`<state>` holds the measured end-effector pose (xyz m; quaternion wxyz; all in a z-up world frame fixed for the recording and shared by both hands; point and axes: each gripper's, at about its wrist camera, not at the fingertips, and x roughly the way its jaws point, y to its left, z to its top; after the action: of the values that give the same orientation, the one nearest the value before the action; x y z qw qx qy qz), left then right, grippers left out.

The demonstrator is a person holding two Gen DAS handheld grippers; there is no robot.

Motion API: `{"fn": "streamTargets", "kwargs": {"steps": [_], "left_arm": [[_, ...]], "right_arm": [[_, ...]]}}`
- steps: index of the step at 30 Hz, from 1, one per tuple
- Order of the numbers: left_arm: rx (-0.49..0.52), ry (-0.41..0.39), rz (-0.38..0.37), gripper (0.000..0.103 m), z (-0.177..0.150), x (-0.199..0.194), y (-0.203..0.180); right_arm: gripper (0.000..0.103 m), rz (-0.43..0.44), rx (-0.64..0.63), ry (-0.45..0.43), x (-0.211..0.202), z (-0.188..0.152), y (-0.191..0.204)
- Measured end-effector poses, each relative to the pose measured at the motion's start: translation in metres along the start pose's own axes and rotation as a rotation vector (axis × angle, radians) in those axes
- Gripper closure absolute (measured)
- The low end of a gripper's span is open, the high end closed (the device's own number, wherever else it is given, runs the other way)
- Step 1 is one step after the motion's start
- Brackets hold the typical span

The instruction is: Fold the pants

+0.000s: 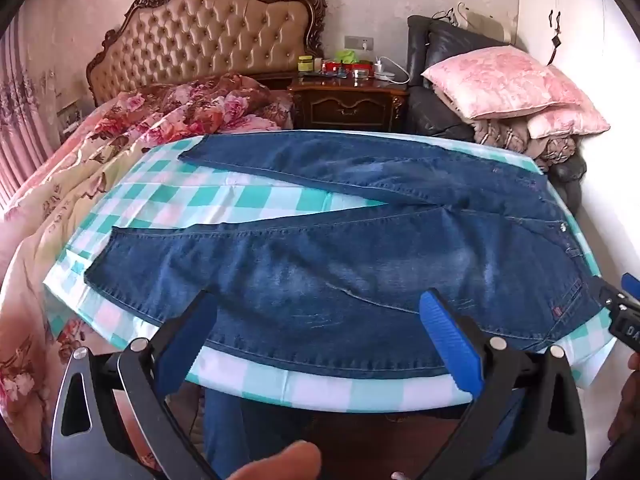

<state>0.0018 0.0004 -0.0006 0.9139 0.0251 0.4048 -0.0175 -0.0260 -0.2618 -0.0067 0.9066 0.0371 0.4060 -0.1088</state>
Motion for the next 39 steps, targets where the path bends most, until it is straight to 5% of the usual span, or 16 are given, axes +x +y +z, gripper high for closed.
{"fn": "streamTargets", "kwargs": {"steps": [39], "left_arm": [[-0.021,-0.035,-0.010,0.002,-0.001,-0.001,0.002]], "right_arm": [[0.015,0.018,-0.001,-0.005,0.002,-0.001,0.003]]}}
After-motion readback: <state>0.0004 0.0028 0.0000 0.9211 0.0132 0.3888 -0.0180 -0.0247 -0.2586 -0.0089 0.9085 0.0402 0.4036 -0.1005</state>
